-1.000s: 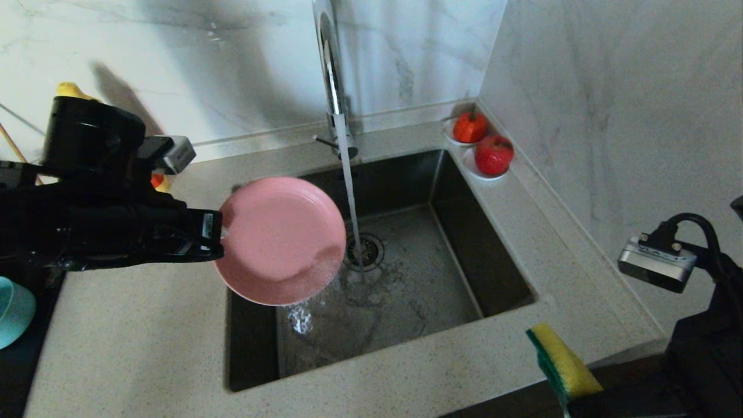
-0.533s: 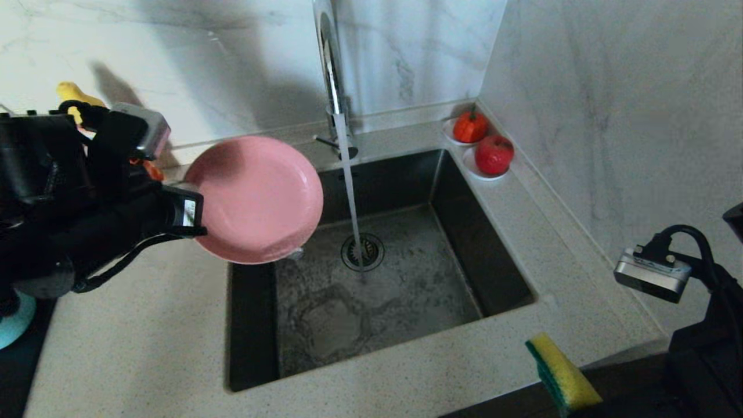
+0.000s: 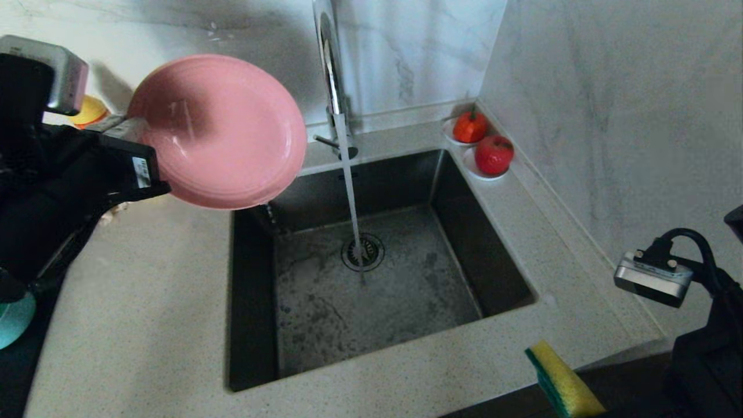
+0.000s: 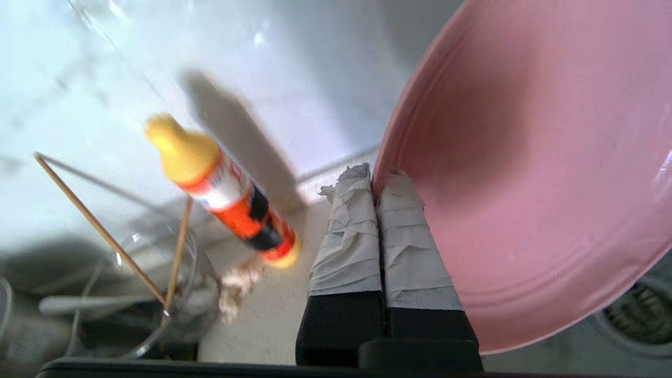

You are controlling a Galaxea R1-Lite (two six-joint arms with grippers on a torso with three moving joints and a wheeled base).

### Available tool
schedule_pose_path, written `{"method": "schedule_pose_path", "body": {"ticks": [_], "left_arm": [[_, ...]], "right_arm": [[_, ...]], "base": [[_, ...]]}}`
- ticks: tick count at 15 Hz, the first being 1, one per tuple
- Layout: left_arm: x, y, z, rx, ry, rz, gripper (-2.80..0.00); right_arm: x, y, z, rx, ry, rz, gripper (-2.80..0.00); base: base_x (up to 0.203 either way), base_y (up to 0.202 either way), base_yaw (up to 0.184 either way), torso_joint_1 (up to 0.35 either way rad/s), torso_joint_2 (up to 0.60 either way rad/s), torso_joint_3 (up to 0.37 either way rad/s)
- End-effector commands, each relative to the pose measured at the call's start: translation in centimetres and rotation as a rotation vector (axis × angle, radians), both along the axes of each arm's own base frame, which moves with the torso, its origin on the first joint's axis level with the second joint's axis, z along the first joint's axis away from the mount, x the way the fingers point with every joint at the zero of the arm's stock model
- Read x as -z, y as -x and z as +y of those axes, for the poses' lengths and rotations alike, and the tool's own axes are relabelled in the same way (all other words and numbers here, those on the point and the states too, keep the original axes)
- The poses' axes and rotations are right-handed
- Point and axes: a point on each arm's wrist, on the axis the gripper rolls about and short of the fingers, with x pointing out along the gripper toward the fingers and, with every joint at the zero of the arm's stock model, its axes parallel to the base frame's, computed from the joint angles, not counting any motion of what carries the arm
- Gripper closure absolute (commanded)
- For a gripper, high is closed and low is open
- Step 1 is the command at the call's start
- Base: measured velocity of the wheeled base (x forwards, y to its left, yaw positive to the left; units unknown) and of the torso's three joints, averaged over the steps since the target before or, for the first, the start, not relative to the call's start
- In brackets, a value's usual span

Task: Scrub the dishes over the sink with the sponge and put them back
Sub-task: Wash the plate, then wipe the plate

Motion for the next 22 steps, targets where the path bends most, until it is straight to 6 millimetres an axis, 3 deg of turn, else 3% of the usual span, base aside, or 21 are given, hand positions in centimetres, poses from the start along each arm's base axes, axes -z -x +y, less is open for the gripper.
{"method": "schedule_pose_path", "body": {"ticks": [1, 7, 10, 11, 15, 18, 22], "left_arm": [[-0.9, 2.1, 0.3, 0.027, 0.009, -0.052, 0.0], [-0.2, 5.9, 1.3, 0.099, -0.024, 0.003, 0.0], [-0.2, 10.0, 2.2, 0.255, -0.028, 0.137, 0.0], [-0.6, 10.5, 2.2, 0.341, 0.019, 0.152, 0.0], [-0.3, 10.5, 2.0, 0.443, 0.097, 0.181, 0.0], [0.0, 11.7, 2.2, 0.51, 0.077, 0.173, 0.0], [0.2, 11.0, 2.0, 0.503, 0.048, 0.193, 0.0]], "right_arm": [[0.1, 0.2, 0.3, -0.021, -0.002, 0.01, 0.0], [-0.4, 0.3, 1.6, -0.132, -0.039, 0.061, 0.0], [-2.4, 0.7, 2.1, -0.179, -0.046, 0.052, 0.0], [-2.8, 0.9, 2.3, -0.195, -0.052, 0.046, 0.0], [-4.2, 1.5, 3.0, -0.253, -0.068, 0.032, 0.0], [-5.0, 1.7, 3.2, -0.272, -0.084, 0.014, 0.0], [-5.7, 2.1, 4.0, -0.318, -0.097, 0.009, 0.0]], "base": [[0.0, 0.0, 0.0, 0.0, 0.0, 0.0], [0.0, 0.0, 0.0, 0.0, 0.0, 0.0], [0.0, 0.0, 0.0, 0.0, 0.0, 0.0], [0.0, 0.0, 0.0, 0.0, 0.0, 0.0], [0.0, 0.0, 0.0, 0.0, 0.0, 0.0], [0.0, 0.0, 0.0, 0.0, 0.0, 0.0], [0.0, 0.0, 0.0, 0.0, 0.0, 0.0]]}}
